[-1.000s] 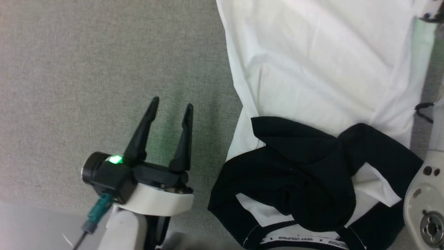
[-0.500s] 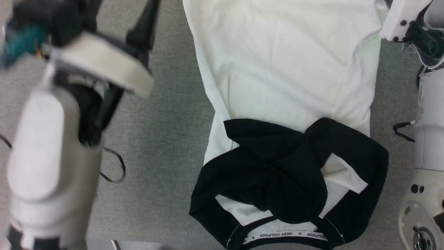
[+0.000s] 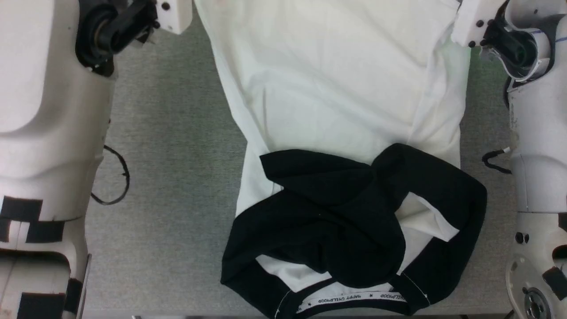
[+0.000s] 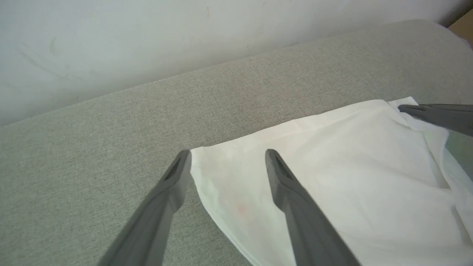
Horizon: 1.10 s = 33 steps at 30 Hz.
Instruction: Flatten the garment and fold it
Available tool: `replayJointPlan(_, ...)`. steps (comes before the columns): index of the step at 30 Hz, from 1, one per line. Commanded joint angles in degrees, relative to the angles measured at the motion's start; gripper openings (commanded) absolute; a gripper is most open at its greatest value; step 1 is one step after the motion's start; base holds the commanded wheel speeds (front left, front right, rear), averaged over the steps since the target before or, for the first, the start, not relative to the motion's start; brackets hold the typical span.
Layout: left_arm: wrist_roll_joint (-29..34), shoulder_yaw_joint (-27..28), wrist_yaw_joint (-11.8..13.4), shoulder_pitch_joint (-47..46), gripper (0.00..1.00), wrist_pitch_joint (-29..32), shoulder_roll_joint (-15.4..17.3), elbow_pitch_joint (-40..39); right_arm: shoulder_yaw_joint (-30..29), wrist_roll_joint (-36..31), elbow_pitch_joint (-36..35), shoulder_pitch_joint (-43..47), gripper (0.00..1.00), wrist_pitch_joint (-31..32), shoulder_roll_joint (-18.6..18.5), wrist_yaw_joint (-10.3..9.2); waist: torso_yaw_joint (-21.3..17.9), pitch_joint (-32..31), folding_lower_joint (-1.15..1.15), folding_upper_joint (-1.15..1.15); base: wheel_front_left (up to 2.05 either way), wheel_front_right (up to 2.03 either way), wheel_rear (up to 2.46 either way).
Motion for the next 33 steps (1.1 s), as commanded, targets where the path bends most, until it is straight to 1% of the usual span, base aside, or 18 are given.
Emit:
replayJointPlan(1, 0.49, -0.38, 0.61, -0.98, 1.00, 0.83, 0.04, 1.22, 0.78, 0.69, 0.68, -0.57, 0.00, -0.55, 0.01, -0.04, -1.58, 1.47, -0.01, 0.00, 0.00, 0.00, 0.00)
replayJointPlan(5, 0.74, -1.26, 1.89, -2.50, 1.00, 5.05, 0.24, 4.01, 2.50, 2.09, 1.97, -1.32, 0.00, -1.51, 0.01, -0.04, -2.88, 2.40, -0.01, 0.00, 0.00, 0.00, 0.00)
replayJointPlan(8, 2.17, -1.92, 2.93, -3.16, 1.00, 6.47, 1.38, 5.17, 3.50, 3.02, 2.65, -1.91, 0.00, -2.07, 0.01, -0.04, -3.86, 3.18, -0.01, 0.00, 0.00, 0.00, 0.00)
replayJointPlan(15, 3.40, -0.62, 5.83, -2.94, 1.00, 6.25, 4.00, 6.79, 4.35, 4.04, 3.63, -2.57, 0.00, -2.85, 0.01, -0.04, -5.44, 4.59, -0.01, 0.00, 0.00, 0.00, 0.00)
replayJointPlan(17, 3.01, -0.16, 6.21, -2.62, 1.00, 6.28, 4.27, 6.98, 4.10, 4.01, 3.77, -2.63, 0.00, -2.93, 0.01, -0.04, -5.58, 4.92, -0.01, 0.00, 0.00, 0.00, 0.00)
replayJointPlan(19, 2.16, 0.23, 6.05, -2.30, 1.00, 6.42, 4.25, 6.93, 3.83, 3.77, 3.86, -2.76, 0.00, -3.01, 0.01, -0.04, -5.65, 5.23, -0.01, 0.00, 0.00, 0.00, 0.00)
replayJointPlan(20, 1.58, 0.52, 5.94, -2.21, 0.92, 6.39, 4.09, 6.86, 3.69, 3.68, 3.86, -2.87, 0.00, -3.01, 0.01, -0.04, -5.66, 5.42, -0.01, 0.00, 0.00, 0.00, 0.00)
replayJointPlan(21, 0.98, 0.66, 5.64, -2.08, 0.37, 6.49, 3.91, 6.82, 3.53, 3.57, 3.85, -2.98, 0.00, -3.03, 0.01, -0.04, -5.66, 5.59, -0.01, 0.00, 0.00, 0.00, 0.00)
replayJointPlan(22, 0.07, 0.83, 5.30, -1.82, 0.00, 7.04, 3.61, 6.91, 3.40, 3.45, 3.84, -3.07, 0.00, -3.05, 0.01, -0.04, -5.62, 5.70, -0.01, 0.00, 0.00, 0.00, 0.00)
replayJointPlan(23, -0.84, 0.79, 4.71, -1.55, 0.00, 7.92, 3.39, 6.89, 3.25, 3.32, 3.85, -3.16, 0.00, -3.05, 0.01, -0.04, -5.57, 5.77, -0.01, 0.00, 0.00, 0.00, 0.00)
replayJointPlan(27, -2.32, 0.80, 3.83, -1.19, 0.00, 9.38, 3.31, 6.20, 2.73, 2.68, 3.82, -3.54, 0.00, -3.10, 0.01, -0.04, -5.29, 5.93, -0.01, 0.00, 0.00, 0.00, 0.00)
replayJointPlan(30, -2.49, 0.98, 2.96, -1.18, 0.00, 7.31, 3.38, 4.97, 2.58, 2.40, 3.72, -3.81, 0.00, -3.58, 0.01, -0.04, -4.85, 5.73, -0.01, 0.00, 0.00, 0.00, 0.00)
replayJointPlan(33, -2.00, 1.18, 1.89, -1.25, 0.00, 2.99, 3.59, 4.39, 2.50, 2.56, 3.58, -4.03, 0.00, -4.40, 0.01, -0.04, -4.36, 5.22, -0.01, 0.00, 0.00, 0.00, 0.00)
